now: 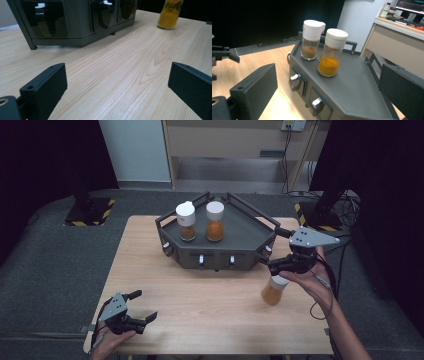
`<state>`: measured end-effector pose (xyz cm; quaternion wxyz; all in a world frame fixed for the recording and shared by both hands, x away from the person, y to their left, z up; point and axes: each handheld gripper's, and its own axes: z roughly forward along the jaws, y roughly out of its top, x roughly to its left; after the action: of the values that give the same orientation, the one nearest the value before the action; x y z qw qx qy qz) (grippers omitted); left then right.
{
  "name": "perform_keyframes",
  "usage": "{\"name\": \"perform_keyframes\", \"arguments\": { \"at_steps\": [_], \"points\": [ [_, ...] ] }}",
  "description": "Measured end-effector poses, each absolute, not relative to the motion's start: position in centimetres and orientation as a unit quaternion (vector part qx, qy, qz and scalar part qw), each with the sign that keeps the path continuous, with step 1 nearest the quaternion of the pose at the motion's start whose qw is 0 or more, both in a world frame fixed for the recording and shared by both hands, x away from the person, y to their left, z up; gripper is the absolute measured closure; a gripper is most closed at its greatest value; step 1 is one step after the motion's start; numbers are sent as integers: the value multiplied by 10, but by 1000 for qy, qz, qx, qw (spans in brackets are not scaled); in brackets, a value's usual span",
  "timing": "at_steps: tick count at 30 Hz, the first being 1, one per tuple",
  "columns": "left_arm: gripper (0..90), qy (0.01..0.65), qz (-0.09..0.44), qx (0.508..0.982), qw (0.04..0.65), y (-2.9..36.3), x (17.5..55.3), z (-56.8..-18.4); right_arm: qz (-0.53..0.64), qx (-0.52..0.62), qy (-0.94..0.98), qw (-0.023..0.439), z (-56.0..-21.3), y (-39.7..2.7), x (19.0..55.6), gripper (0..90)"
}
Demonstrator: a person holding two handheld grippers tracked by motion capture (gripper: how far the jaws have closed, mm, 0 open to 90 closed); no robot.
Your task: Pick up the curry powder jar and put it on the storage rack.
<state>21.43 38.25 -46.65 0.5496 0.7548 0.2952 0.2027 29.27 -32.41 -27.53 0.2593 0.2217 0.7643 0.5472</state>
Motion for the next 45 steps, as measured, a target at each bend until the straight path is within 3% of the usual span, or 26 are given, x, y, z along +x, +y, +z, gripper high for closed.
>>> {"name": "perform_keyframes", "arguments": {
  "at_steps": [30,45],
  "points": [
    [11,299,205,756,546,381,213,-465,544,324,726,271,-365,-384,208,28],
    [10,298,208,756,544,380,213,-465,531,356,725,254,-400,-392,193,31]
  ]
}}
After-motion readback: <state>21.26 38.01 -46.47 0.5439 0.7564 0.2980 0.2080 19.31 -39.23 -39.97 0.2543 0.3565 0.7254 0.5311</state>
